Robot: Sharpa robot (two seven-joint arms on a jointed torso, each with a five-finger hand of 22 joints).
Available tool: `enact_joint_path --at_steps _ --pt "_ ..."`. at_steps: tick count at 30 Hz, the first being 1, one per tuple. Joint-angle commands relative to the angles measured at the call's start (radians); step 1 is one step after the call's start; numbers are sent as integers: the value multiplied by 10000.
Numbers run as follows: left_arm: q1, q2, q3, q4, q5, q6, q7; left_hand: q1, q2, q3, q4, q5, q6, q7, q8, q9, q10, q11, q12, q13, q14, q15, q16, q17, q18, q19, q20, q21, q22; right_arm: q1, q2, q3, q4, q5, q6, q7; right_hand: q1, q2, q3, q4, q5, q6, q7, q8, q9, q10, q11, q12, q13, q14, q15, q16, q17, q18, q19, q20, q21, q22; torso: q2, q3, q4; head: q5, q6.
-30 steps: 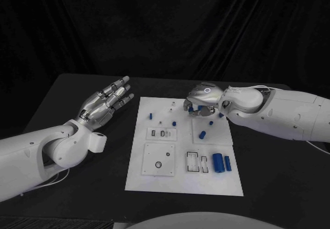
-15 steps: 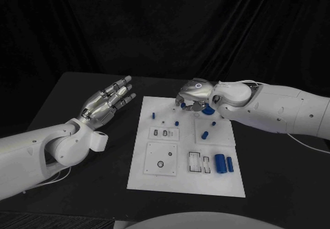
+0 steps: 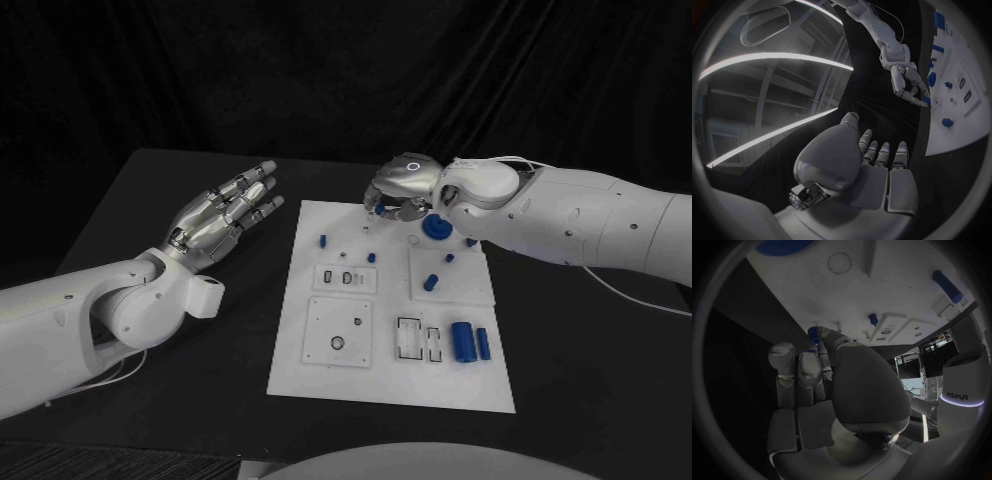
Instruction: Assemble the parts on the task board
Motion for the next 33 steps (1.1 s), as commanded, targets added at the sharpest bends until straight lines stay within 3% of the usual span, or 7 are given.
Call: enact_joint_path --at_steps 1,12,17,22,33 --pt "20 6 9 37 -24 137 35 115 22 82 8 72 65 -4 66 12 6 96 59 6 9 59 55 8 174 11 75 -58 -10 30 26 6 -102 272 -117 82 -43 116 87 11 -85 -93 -3 -50 14 31 18 -15 9 -58 4 -32 -7 57 -50 6 -32 10 0 8 16 9 -8" --pt "20 28 9 16 -24 164 14 121 23 90 7 78 68 2 71 12 9 103 64 7 10 59 56 8 175 11 75 -58 -10 35 163 6 -265 288 0 128 -87 131 102 50 -267 -168 -14 -120 5 21 16 -85 -4 -74 16 -47 -18 23 -3 24 81 184 -13 6 -17 -23 -24" --pt "20 35 9 9 -24 177 -5 129 28 102 7 84 87 9 80 13 14 114 71 9 11 60 60 10 175 11 75 -58 -10 32 258 6 -381 289 38 159 -100 135 101 61 -320 -178 -15 -132 4 25 17 -97 -5 -79 19 -54 -27 17 4 28 101 217 -18 -9 -6 -25 -39" --pt "20 39 9 -12 -24 188 -38 132 28 106 7 85 79 13 80 12 15 118 72 9 11 62 59 9 175 11 75 -58 -10 30 336 6 -455 289 64 179 -104 136 100 64 -341 -179 -15 -135 4 29 16 -101 -5 -80 19 -56 -29 15 5 29 106 228 -26 -18 -33 5 -45" --pt "20 91 9 -51 -24 233 -64 135 29 111 7 86 72 16 80 10 14 122 70 9 11 65 60 9 175 11 76 -58 -10 18 468 6 -569 289 204 212 -124 134 94 81 -418 -207 -16 -163 0 41 14 -118 -5 -105 24 -101 -85 6 8 35 129 275 -31 -13 17 -86 -57"
